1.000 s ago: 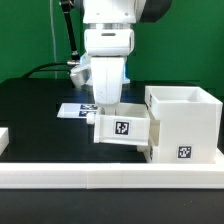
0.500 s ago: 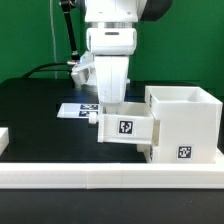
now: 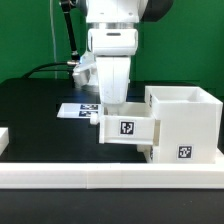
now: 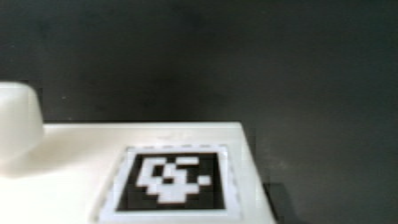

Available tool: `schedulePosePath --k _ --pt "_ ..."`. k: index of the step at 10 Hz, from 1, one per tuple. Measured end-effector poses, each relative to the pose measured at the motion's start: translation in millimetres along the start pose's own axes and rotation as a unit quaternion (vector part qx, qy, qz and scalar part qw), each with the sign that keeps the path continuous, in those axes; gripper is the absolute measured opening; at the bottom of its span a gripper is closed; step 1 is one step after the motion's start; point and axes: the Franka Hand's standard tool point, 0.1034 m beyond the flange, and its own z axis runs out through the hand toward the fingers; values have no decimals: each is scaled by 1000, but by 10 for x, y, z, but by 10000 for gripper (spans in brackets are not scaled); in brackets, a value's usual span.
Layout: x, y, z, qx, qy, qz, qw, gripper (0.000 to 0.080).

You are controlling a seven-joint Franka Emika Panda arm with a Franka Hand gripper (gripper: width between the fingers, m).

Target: Assemble drawer

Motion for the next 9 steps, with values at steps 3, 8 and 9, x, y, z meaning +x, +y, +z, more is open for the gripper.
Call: schedulePosePath --k 3,8,9 --pt "46 -9 17 5 0 -2 1000 44" --pt "43 -14 20 6 0 -4 1000 44" --pt "44 -13 19 6 -1 -7 1000 44"
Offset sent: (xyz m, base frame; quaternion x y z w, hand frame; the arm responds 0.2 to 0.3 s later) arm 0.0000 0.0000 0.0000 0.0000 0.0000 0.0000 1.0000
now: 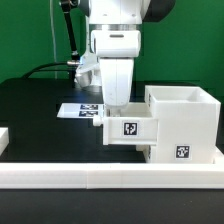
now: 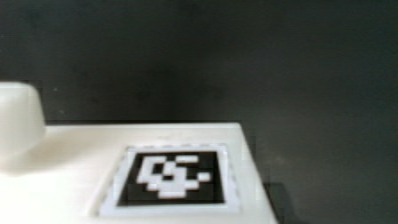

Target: Assemble drawer

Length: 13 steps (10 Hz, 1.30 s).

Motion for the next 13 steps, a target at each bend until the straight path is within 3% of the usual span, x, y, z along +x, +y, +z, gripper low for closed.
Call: schedulePosePath --k 3,9,13 --pt "10 12 1 -4 -11 -31 999 44" --pt "155 -9 15 -3 -10 25 1000 44" --pt "118 -12 15 -1 -11 28 1000 44"
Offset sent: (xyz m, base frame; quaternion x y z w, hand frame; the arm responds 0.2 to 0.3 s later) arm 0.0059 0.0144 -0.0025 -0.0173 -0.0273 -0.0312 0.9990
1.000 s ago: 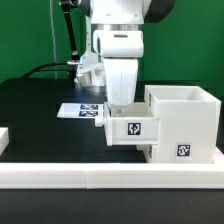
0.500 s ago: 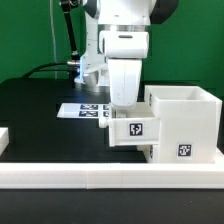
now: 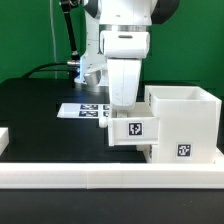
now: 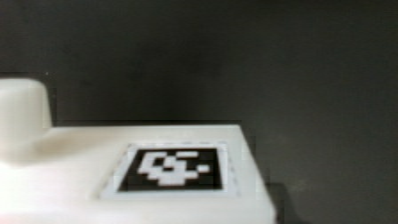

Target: Assemble drawer

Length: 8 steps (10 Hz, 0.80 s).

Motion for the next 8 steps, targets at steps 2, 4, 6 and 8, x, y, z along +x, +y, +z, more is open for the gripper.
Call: schedulePosePath --k 2,4,6,8 --pt "-12 15 -20 0 -1 2 1000 395" --pt "17 33 -60 -4 -1 2 1000 530" --pt "-25 87 -273 -9 -9 2 1000 643" --pt "-222 142 -537 -15 -21 8 1000 648"
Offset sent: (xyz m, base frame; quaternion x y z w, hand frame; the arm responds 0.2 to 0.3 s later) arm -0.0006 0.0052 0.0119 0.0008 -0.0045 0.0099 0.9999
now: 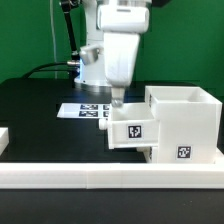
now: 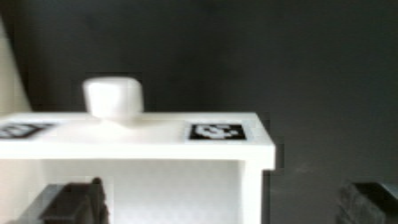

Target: Assemble drawer

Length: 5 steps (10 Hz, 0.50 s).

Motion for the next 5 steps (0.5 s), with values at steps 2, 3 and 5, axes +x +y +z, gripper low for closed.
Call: schedulePosePath --k 2,3,5 --pt "-254 111 -137 5 -9 -12 1000 648" --pt "-371 200 -198 0 -11 -21 1000 648" --pt "-550 156 -58 8 -9 -25 1000 648"
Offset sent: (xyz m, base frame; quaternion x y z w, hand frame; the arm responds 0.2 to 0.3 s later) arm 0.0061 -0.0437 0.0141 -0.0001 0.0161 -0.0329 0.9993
